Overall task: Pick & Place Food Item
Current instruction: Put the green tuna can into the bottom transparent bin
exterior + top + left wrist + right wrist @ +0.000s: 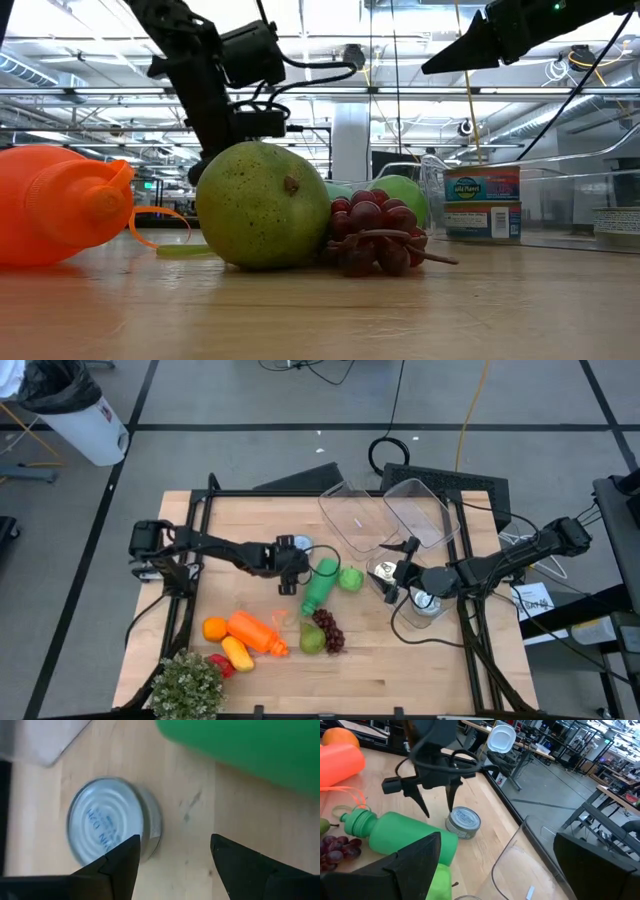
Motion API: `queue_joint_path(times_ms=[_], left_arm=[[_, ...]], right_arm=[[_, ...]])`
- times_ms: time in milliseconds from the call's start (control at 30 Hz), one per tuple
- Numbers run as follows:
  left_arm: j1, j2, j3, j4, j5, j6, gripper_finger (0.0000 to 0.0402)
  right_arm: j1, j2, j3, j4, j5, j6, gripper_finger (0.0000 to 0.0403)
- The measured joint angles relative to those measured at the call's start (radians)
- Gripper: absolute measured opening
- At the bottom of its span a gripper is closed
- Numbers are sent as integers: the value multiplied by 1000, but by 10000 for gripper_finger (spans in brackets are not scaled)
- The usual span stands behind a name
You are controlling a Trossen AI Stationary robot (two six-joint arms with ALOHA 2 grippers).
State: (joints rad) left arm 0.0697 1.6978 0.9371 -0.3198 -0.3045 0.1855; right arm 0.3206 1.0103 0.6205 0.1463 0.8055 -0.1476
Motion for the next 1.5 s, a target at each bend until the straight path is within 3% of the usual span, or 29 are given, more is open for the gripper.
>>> queue_joint_path(times_ms=[267,600,800,967,1333,1500], left_arm=[[51,-1,1,7,104,42,223],[54,0,1,7,111,34,214],[56,64,-18,31,191,13,214],[54,111,-16,64,194,-7,214],[85,105,-16,97,490,-56,214],[121,105,-16,93,722,-84,213]], right_arm=[[0,0,0,0,0,-11,368],[0,0,0,0,0,-11,368],[0,0,0,0,0,-11,368],[0,0,0,0,0,-10,368],[0,0,0,0,0,-10,368],[0,0,0,0,0,-10,368]])
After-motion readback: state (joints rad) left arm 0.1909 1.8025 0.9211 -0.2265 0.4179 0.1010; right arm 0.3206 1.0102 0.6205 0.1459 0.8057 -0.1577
